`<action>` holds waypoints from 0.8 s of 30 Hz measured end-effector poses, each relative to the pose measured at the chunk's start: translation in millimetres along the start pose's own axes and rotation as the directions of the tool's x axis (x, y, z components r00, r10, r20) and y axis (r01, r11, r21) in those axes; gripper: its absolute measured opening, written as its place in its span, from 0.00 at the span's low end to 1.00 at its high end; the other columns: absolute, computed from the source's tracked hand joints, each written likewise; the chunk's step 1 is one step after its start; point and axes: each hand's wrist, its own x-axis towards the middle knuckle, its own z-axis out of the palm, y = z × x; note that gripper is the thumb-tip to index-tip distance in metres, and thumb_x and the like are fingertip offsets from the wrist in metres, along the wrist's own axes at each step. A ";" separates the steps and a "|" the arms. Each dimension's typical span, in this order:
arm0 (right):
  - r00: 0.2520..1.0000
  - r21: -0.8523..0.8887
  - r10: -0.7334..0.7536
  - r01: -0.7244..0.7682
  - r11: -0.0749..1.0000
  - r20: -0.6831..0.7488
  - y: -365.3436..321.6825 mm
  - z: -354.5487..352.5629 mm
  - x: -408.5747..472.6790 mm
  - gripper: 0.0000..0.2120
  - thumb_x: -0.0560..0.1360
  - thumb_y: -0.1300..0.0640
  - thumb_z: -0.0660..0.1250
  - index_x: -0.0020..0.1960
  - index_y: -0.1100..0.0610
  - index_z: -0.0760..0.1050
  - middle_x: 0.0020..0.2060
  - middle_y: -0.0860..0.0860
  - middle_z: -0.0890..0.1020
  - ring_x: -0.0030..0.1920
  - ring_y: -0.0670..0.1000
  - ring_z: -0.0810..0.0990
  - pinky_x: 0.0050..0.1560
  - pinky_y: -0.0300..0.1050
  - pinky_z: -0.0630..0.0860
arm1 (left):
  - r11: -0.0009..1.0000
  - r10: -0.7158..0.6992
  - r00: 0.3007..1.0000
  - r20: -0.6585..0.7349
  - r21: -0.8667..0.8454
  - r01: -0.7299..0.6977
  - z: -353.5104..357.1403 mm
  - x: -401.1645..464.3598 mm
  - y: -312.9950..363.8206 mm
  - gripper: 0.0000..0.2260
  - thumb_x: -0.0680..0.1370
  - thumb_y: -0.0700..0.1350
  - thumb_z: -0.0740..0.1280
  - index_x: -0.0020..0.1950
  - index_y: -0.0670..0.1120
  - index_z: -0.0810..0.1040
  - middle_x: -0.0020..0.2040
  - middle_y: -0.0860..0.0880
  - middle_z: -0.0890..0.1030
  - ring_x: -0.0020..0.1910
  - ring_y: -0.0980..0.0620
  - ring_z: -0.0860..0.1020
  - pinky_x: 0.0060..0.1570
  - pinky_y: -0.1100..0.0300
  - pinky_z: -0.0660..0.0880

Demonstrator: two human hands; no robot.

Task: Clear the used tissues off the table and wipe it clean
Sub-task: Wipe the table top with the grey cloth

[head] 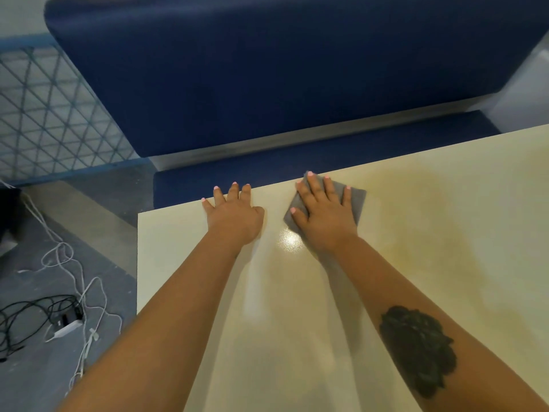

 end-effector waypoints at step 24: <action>0.979 -0.015 -0.206 0.206 0.978 0.004 95.4 -4.7 -15.0 0.34 0.72 0.34 0.35 0.76 0.43 0.44 0.77 0.43 0.44 0.76 0.50 0.40 0.70 0.52 0.32 | 1.000 -0.012 0.999 -0.040 0.011 0.012 -0.4 1.4 54.0 0.25 0.81 0.51 0.46 0.77 0.49 0.45 0.78 0.51 0.48 0.76 0.43 0.44 0.70 0.36 0.39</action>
